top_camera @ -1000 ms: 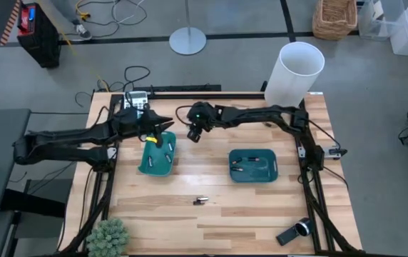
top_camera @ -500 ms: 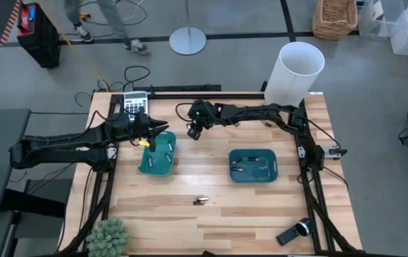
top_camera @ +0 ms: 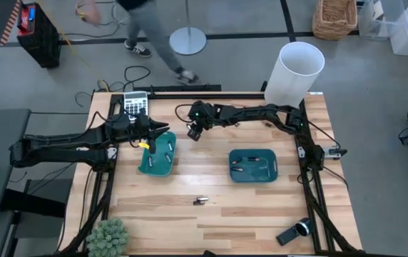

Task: Sort batteries
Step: Put the silver battery into the green bin

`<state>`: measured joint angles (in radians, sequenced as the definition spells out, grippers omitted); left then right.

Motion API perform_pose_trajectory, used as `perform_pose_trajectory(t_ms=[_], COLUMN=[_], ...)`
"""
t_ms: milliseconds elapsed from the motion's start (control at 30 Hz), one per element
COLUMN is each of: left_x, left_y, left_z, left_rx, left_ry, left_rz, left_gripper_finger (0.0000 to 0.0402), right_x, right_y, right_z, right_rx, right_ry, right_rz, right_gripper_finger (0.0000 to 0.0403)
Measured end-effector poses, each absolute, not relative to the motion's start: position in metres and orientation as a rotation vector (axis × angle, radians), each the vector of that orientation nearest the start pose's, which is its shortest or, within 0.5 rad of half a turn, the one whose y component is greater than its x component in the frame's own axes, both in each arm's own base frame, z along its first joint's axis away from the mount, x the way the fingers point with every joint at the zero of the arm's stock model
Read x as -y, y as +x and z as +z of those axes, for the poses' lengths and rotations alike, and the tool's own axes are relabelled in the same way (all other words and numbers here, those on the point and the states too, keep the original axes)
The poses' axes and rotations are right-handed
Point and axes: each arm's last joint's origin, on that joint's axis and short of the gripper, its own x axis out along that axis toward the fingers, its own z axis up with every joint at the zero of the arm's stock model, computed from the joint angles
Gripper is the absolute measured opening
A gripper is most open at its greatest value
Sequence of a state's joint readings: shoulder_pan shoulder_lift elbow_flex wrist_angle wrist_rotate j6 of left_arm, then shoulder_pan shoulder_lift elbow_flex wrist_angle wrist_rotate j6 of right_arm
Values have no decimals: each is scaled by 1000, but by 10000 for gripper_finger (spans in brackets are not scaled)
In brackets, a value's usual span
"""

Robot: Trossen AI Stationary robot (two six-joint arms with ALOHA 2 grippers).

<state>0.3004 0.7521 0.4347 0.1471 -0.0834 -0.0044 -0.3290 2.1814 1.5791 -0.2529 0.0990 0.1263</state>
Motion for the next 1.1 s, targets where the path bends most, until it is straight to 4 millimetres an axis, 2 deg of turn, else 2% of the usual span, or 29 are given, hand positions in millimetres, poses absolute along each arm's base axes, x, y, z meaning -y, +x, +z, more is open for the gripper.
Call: perform_pose_trajectory(t_ms=[500,800,900,1100], left_x=[-54,-56,-58,-59], left_y=[165,173,177,181], left_z=[248,239,237,234], left_rx=[-175,-223,-227,-242], left_ry=[-31,-50,-47,-27], left_rz=[386,388,388,385], left_gripper_finger=[67,67,67,67], right_x=[153,149,139,91], right_y=[442,436,437,445], right_z=[155,176,178,178], right_rx=[-877,-1101,-1132,-1174], right_ry=[215,66,14,-91], right_rz=[-407,-280,-231,-90], right_gripper_finger=[191,191,191,191])
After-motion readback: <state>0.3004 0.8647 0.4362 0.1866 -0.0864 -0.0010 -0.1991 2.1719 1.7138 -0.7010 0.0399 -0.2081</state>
